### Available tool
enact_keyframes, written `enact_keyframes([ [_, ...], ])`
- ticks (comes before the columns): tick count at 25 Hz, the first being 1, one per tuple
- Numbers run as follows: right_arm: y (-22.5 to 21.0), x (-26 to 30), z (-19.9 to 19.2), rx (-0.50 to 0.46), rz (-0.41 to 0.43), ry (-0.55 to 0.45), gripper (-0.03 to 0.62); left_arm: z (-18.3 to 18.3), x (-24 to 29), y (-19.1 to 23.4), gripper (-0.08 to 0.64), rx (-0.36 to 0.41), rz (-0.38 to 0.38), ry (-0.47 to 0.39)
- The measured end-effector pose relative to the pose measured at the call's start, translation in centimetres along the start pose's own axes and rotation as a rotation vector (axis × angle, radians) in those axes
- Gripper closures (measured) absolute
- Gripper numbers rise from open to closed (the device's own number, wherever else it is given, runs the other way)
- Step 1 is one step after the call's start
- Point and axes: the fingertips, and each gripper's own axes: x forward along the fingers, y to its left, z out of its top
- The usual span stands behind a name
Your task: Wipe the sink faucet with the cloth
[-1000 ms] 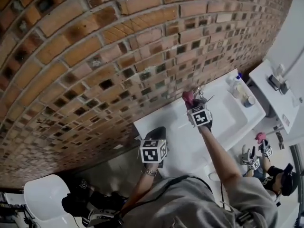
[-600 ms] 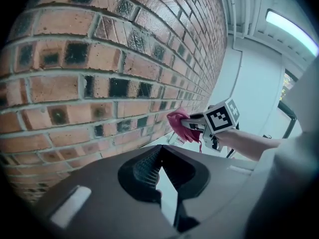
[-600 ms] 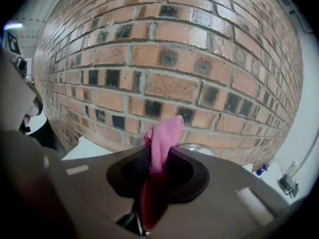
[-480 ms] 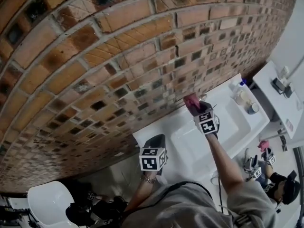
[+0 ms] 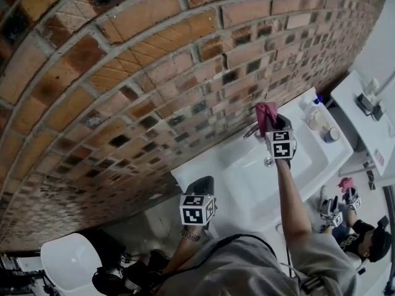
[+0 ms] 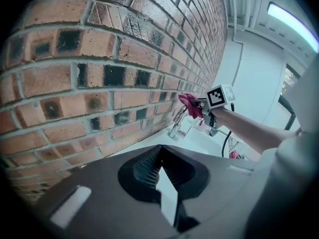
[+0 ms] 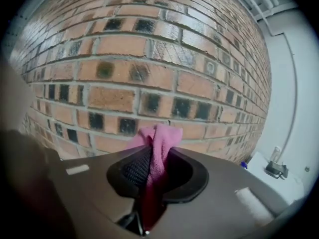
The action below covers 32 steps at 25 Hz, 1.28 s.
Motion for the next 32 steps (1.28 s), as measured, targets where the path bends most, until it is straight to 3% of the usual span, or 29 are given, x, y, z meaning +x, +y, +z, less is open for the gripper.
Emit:
enact_keyframes([
  [4,-2.9,2.3,-5.7,0.082,-0.057,0.138,0.529,-0.2,0.3,-0.3,0.54,-0.002,-0.005,0.008],
  [6,-2.3,3.7,-9.0,0.109,-0.04,0.219,0.532,-0.3,0.6,-0.3,0.54,-0.002,-0.005,0.013],
  [10,-0.3,5.2,-14.3,0.065,-0.017,0.369,0.531,0.0,1.3,-1.3,0.54,0.011,-0.027,0.014],
  [12,1.1,5.0,-15.8,0.071,0.038,0.407,0.531,0.2,1.4,-1.8,0.54,0.023,-0.038,0.014],
  [16,5.2,3.2,-15.9,0.059,0.2,0.403,0.531,-0.2,1.7,-1.6,0.54,0.021,-0.034,0.024],
  [19,4.5,3.7,-13.5,0.083,0.158,0.3,0.529,-0.3,2.0,-1.4,0.54,0.016,-0.03,0.03],
  [21,3.5,5.2,-13.2,0.089,0.12,0.281,0.529,-0.4,2.2,-1.5,0.54,0.019,-0.03,0.034],
  [24,3.1,6.5,-15.7,0.066,0.113,0.354,0.529,-0.9,2.2,-2.2,0.54,0.028,-0.043,0.05],
  [26,3.9,5.9,-18.4,0.072,0.154,0.447,0.529,-1.1,2.4,-2.6,0.54,0.031,-0.054,0.052],
  [28,5.0,4.0,-22.4,0.131,0.203,0.588,0.529,-1.1,2.7,-2.8,0.54,0.03,-0.062,0.054],
  [29,5.3,2.9,-23.6,0.175,0.212,0.609,0.529,-1.1,2.8,-2.8,0.54,0.029,-0.065,0.056],
  [32,3.2,1.1,-22.0,0.283,0.16,0.451,0.529,-1.0,2.8,-3.0,0.54,0.032,-0.065,0.055],
])
